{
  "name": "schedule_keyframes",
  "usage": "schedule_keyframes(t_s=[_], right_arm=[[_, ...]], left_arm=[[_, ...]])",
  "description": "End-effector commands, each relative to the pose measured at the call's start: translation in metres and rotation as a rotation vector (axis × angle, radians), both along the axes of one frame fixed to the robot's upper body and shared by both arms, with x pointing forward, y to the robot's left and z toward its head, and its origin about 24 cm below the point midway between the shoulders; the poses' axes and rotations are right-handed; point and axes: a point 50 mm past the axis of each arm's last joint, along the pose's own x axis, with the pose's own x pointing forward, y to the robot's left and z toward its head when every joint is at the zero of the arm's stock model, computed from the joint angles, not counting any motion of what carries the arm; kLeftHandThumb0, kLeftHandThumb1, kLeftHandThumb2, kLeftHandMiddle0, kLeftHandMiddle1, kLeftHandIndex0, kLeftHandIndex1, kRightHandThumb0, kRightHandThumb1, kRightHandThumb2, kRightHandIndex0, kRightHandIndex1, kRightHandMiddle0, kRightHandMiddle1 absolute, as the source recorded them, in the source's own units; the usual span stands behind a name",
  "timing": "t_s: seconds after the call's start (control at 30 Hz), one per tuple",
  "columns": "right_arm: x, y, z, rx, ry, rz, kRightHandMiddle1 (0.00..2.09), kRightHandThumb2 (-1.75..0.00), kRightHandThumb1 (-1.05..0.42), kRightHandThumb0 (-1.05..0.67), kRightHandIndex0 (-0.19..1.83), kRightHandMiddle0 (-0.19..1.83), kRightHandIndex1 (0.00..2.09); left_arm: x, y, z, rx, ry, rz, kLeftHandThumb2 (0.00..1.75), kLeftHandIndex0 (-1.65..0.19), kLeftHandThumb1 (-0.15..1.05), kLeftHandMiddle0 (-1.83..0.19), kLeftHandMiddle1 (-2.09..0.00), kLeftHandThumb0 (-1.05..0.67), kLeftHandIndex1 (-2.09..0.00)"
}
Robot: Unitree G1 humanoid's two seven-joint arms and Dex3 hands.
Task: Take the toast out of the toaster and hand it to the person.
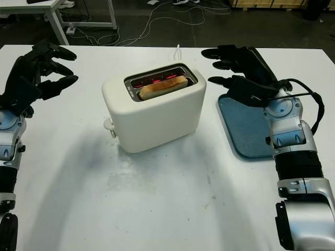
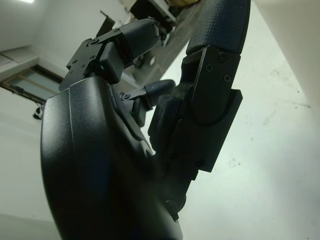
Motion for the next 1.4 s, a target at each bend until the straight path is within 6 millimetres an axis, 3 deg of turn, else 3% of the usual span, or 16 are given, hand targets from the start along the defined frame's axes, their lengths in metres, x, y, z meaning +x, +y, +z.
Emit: schedule_keyframes(t_s=[0.0, 1.37], right_arm=[[-0.0009, -0.0008, -0.0018, 0.021, -0.005, 0.004, 0.01, 0.0, -0.92, -0.16, 0.76, 0.69, 0.01], [0.0, 0.0001, -0.0012, 0.013, -0.011, 0.005, 0.01, 0.0, -0.91, -0.15, 0.77, 0.69, 0.01]], left_arm=[[-0.0012, -0.0005, -0.0017, 0.0, 0.0, 0.006, 0.08, -0.27, 0.92, -0.31, -1.36, -0.95, -1.2], [0.0015, -0.0041, -0.0026, 0.045, -0.002, 0.0, 0.1, -0.25, 0.92, -0.29, -1.4, -0.94, -1.24]])
